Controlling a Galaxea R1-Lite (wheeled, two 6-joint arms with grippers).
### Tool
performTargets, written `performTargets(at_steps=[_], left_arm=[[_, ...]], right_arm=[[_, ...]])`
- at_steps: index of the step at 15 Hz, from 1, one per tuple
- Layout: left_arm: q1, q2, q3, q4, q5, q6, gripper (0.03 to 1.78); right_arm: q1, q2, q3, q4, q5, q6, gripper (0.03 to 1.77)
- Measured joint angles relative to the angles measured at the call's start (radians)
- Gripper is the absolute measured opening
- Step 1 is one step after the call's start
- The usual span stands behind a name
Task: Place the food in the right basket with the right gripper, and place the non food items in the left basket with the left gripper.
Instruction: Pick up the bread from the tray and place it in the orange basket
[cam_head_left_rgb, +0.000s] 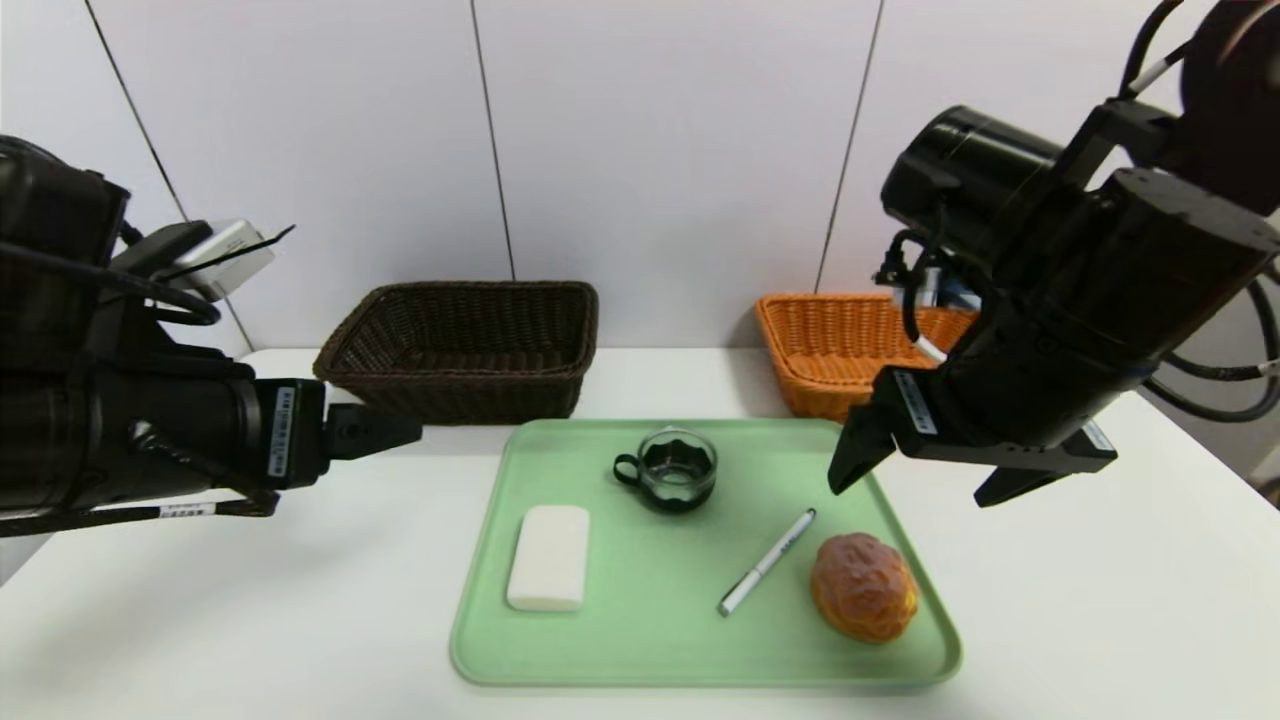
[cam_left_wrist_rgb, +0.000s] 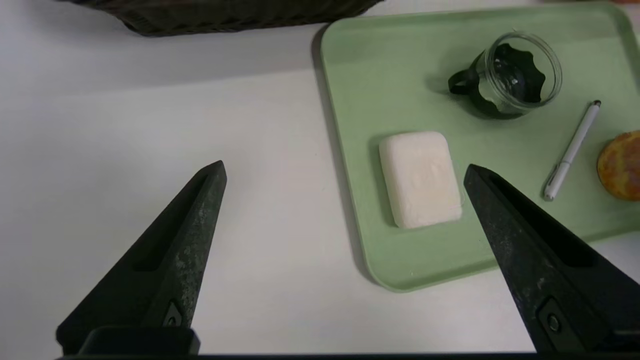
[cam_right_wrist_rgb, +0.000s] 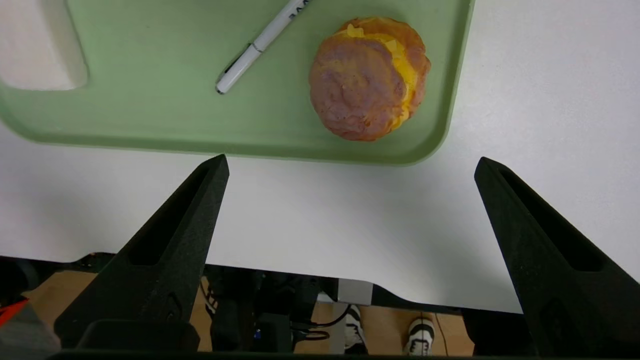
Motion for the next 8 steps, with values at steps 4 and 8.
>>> performTargets(at_steps=[4, 8], left_arm=[[-0.061, 0.069, 0.011, -0.05, 0.068, -0.084, 1.69], [-0.101, 0.116, 0.011, -0.078, 0.073, -0.11, 1.69]], right_arm=[[0.003, 0.044, 0.076, -0.011, -0.036, 0.0, 1.7], [0.009, 0.065, 0.146, -0.064, -0.043, 0.001, 1.7]])
